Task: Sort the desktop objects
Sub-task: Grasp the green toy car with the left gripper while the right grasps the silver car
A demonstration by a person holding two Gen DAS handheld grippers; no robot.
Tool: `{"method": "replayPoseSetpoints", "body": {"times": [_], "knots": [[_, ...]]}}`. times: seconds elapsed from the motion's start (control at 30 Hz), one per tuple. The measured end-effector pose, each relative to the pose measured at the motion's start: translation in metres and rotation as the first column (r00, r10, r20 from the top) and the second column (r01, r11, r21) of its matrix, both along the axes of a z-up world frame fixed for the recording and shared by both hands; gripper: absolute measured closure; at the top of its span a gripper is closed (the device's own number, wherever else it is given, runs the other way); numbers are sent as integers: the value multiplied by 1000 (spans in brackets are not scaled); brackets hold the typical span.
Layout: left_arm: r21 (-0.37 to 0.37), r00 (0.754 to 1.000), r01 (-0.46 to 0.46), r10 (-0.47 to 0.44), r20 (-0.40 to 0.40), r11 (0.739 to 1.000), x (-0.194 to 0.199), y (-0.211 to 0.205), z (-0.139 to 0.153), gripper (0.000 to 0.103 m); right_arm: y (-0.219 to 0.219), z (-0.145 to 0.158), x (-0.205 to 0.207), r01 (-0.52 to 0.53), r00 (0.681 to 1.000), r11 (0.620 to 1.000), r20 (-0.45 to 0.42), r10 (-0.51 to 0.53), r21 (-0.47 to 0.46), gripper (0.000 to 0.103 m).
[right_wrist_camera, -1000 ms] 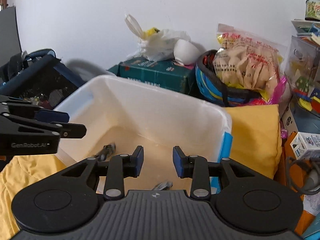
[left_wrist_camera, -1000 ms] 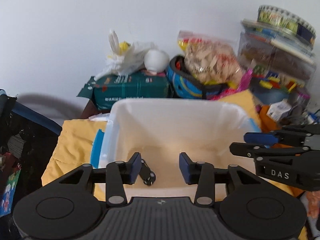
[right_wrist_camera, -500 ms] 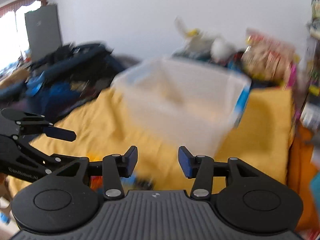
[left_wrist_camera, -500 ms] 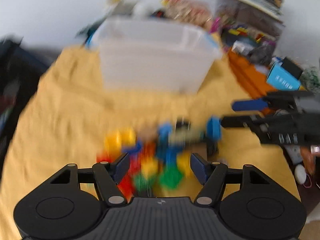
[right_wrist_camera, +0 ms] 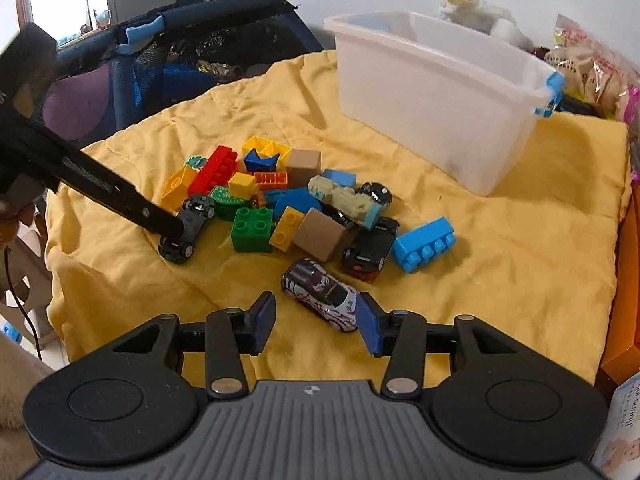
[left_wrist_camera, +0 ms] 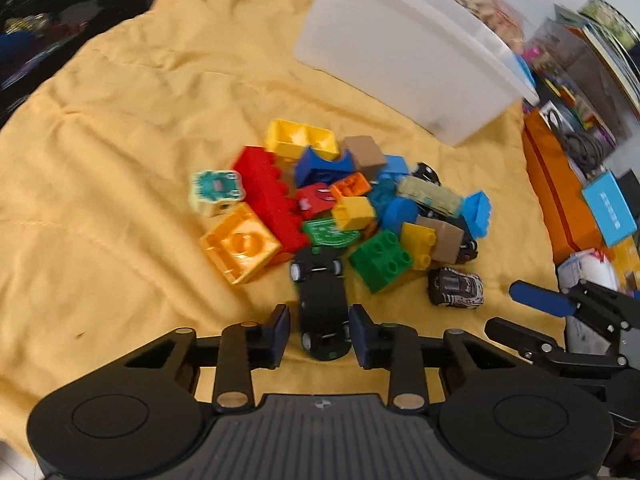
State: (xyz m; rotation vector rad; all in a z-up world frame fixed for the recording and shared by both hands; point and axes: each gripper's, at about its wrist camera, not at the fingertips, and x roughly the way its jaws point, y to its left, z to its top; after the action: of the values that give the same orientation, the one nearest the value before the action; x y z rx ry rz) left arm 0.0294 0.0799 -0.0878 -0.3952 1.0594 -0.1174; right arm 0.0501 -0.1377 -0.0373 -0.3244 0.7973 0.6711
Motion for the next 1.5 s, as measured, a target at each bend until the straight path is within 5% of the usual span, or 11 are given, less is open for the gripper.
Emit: {"method": "replayPoseSetpoints", "body": {"times": [0.07,0.13,0.2,0.27,0.33,0.37,0.47,0.8,1.2,1.33,1.5], "knots": [[39,999,42,-43,23,998,4,-8,-1,76,-1,1,-1,2,1000,1000,7,-2,-5,55],[153,992,119,-125,28,981,6,-24,5,81,-5,-2,-5,8,1000,1000,7,-8,-6,55],[285,974,207,-224,29,936,3,-44,14,84,-7,-5,-6,20,1000,1000,-7,-20,-1,55],[459,940,296,-341,18,838,-6,-67,21,84,-10,-6,-7,34,999,999,-20,-33,5,55],[603,893,372,-449,-25,706,-14,-90,19,83,-10,-6,-8,33,999,999,-15,-33,-3,55],[618,878,393,-477,-33,681,-16,-97,18,83,-9,-7,-8,33,999,999,-9,-33,-14,55],[563,865,427,-502,-24,708,-19,-103,17,76,-7,-8,-8,35,999,999,-4,-35,-29,55],[524,854,445,-521,-3,726,-28,-107,22,73,0,-9,-11,19,1000,999,-14,-20,-26,55],[510,873,416,-488,9,753,-34,-99,30,70,6,-8,-11,12,1000,1000,-15,-12,-28,54],[517,880,401,-475,13,756,-32,-94,28,56,3,-6,-8,10,1000,999,-12,-10,-31,53],[478,895,396,-447,-9,784,-23,-84,18,56,-5,-6,3,-26,999,999,-41,24,-36,51]]}}
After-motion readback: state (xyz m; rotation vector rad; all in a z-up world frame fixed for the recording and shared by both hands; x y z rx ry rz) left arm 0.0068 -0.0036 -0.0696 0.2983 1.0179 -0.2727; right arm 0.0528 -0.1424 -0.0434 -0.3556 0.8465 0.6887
